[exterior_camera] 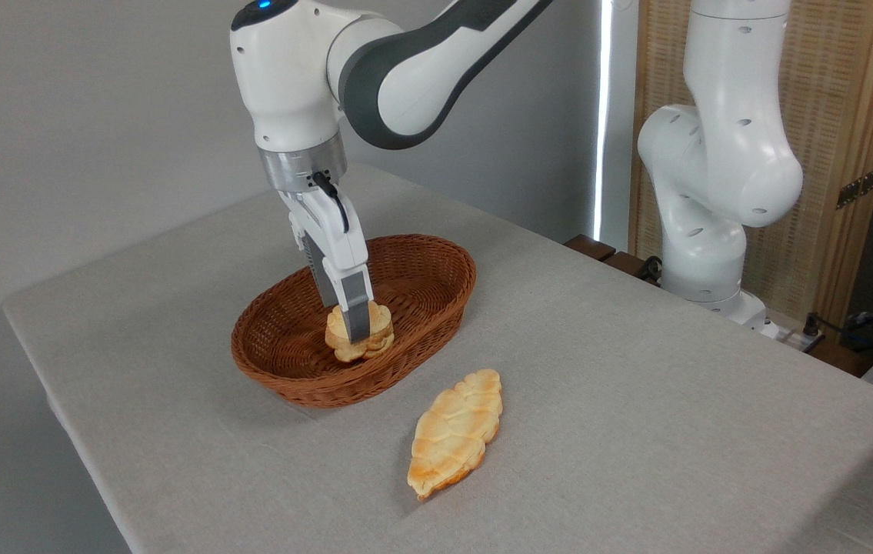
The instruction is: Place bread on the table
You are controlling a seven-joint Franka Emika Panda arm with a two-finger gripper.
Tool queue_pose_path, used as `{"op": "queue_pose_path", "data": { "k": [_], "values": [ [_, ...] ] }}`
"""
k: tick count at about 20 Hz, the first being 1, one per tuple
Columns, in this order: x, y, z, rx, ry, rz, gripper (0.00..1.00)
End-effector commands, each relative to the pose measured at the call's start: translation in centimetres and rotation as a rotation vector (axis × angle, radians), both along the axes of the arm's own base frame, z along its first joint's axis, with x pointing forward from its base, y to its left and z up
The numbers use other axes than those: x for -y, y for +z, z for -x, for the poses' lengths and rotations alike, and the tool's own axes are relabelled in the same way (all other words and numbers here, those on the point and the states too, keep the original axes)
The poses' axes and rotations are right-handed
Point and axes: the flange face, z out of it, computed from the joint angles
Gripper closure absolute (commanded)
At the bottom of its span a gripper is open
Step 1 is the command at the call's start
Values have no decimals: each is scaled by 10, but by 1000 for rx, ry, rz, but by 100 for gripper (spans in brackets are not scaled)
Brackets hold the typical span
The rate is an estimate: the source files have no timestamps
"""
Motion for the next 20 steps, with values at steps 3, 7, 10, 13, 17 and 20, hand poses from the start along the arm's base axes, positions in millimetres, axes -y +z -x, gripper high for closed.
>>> {"op": "queue_pose_path", "data": {
  "k": [3, 7, 10, 13, 17, 20],
  "values": [
    [3, -11, 8, -8, -8, -5, 0],
    [6, -17, 12, -21, -17, -11, 6],
    [7, -17, 12, -19, -20, -10, 54],
    [7, -16, 12, -18, -20, -10, 61],
    [6, -14, 13, -16, -18, -9, 61],
    [5, -10, 12, -13, -19, -8, 60]
  ]
}}
